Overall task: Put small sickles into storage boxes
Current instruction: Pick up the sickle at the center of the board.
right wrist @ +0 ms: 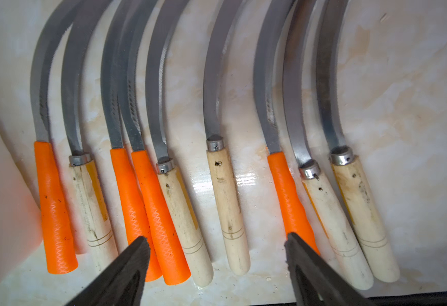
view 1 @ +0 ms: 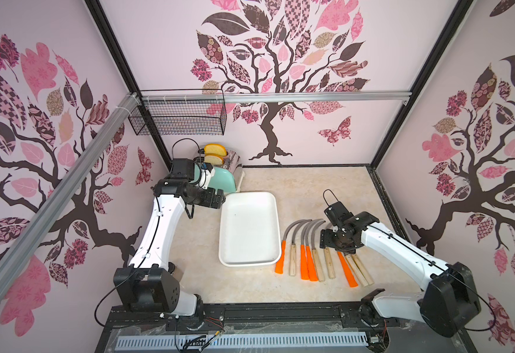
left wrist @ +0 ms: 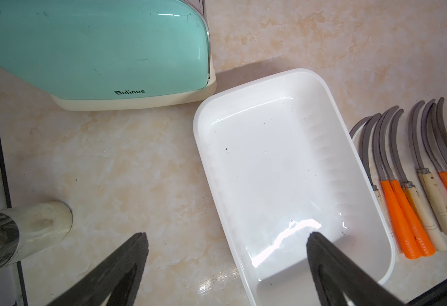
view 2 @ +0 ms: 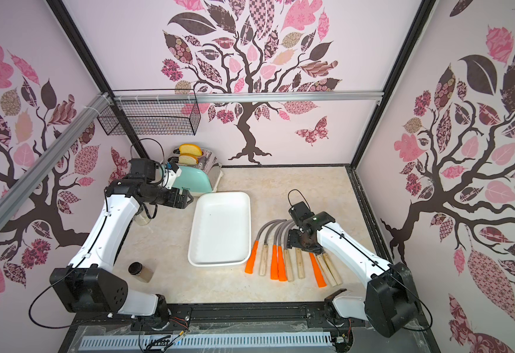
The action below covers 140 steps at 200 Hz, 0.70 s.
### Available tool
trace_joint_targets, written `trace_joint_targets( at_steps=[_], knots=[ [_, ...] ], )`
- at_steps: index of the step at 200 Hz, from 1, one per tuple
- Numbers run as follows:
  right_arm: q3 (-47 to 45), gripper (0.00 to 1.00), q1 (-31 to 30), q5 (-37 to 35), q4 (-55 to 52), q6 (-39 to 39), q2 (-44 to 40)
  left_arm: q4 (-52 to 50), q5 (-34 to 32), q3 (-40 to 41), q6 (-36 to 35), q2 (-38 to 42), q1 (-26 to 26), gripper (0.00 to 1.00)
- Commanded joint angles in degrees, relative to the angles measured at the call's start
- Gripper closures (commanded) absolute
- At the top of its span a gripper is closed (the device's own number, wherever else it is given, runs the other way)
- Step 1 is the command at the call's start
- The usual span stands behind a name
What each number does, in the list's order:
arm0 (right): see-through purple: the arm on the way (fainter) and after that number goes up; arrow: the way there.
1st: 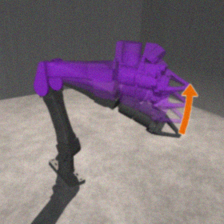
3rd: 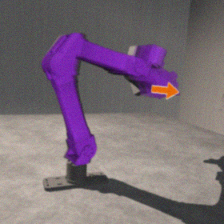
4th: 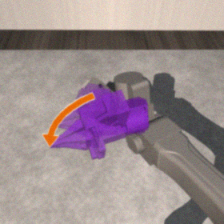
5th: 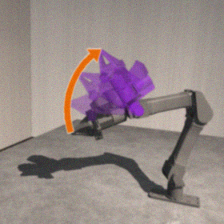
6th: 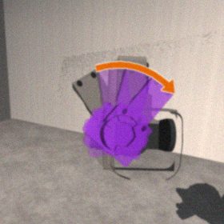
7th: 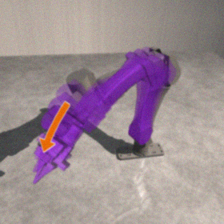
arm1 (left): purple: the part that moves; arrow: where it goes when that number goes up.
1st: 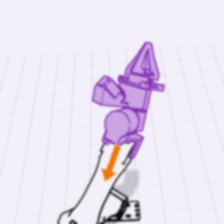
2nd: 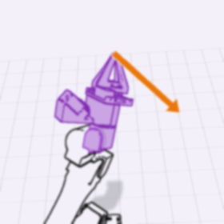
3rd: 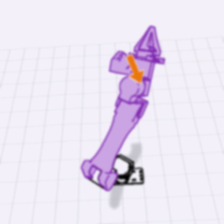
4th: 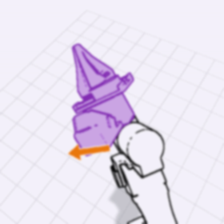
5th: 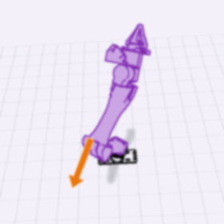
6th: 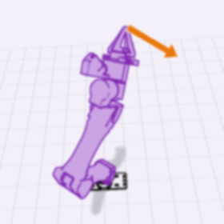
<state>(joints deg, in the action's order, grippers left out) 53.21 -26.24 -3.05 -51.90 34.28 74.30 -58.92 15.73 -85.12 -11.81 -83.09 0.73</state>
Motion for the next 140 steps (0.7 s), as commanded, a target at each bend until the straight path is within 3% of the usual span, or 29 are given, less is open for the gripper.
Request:
trace_joint_targets(
  at_steps=[1, 100, 140],
  knots=[
    [-0.1, 0.16, -0.5, -1.8, -3.2, 0.0, 0.3, 0.9, 0.6, 0.8, 0.1, 1.2, -0.2, 0.02],
    [-4.3, 0.19, -0.5, 1.0, 4.3, 1.2, 7.1, 0.7, 0.1, 3.9, 0.5, 2.3, -0.2, 0.02],
    [-5.1, 0.27, -0.4, 1.3, 5.6, 1.2, 8.9, 0.8, -0.2, 5.1, 0.3, 2.3, -0.3, 0.02]
  ],
)
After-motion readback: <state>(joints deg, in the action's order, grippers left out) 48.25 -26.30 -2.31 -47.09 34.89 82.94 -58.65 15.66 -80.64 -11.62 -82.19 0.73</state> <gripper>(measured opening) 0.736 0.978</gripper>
